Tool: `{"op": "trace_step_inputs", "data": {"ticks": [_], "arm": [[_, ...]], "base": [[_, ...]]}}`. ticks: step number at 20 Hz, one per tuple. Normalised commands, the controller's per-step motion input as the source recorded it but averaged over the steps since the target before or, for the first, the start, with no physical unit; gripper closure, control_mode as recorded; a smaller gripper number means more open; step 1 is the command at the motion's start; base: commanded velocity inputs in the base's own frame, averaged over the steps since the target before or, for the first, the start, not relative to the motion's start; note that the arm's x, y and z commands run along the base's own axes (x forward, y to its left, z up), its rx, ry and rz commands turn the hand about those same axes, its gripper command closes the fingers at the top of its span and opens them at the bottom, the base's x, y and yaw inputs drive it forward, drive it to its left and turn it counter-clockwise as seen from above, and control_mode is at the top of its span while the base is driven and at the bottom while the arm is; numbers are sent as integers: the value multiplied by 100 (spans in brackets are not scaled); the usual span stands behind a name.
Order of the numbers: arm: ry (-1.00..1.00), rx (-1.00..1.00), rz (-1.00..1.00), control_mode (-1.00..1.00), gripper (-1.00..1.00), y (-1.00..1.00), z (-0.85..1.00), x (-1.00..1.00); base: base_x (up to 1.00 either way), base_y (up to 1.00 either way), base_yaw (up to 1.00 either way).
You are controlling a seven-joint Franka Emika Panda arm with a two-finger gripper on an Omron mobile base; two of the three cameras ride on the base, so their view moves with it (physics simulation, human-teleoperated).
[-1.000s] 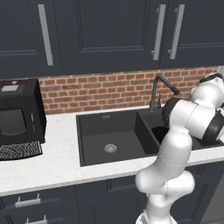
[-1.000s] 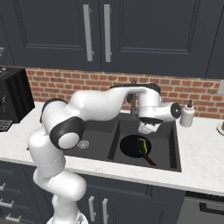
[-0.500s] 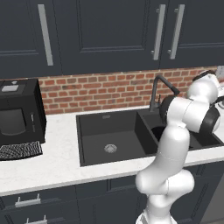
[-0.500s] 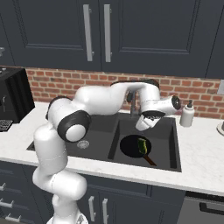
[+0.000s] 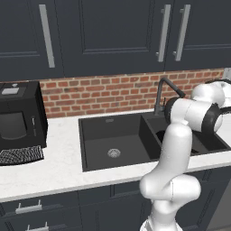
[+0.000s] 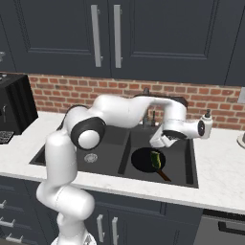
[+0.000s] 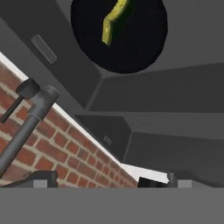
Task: Pick the pan and sponge and place them into the sink. Then turn on the water.
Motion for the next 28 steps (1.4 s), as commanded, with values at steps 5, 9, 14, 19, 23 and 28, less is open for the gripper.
{"op": "trace_step_inputs", "data": {"ticks": [5,9,14,19,23,28], "arm": [[-4,10,0,-100,-100,0,-23,3],[-9,4,0,-100,-100,0,-14,10],[-9,7,0,-100,-100,0,-2,18],[-13,5,0,-100,-100,5,-2,23],[-8,5,-2,-100,-100,5,-6,25],[-3,6,-1,-100,-100,0,-9,24]], "base": [[0,0,0],[0,0,0],[0,0,0],[0,0,0],[0,0,0],[0,0,0]]}}
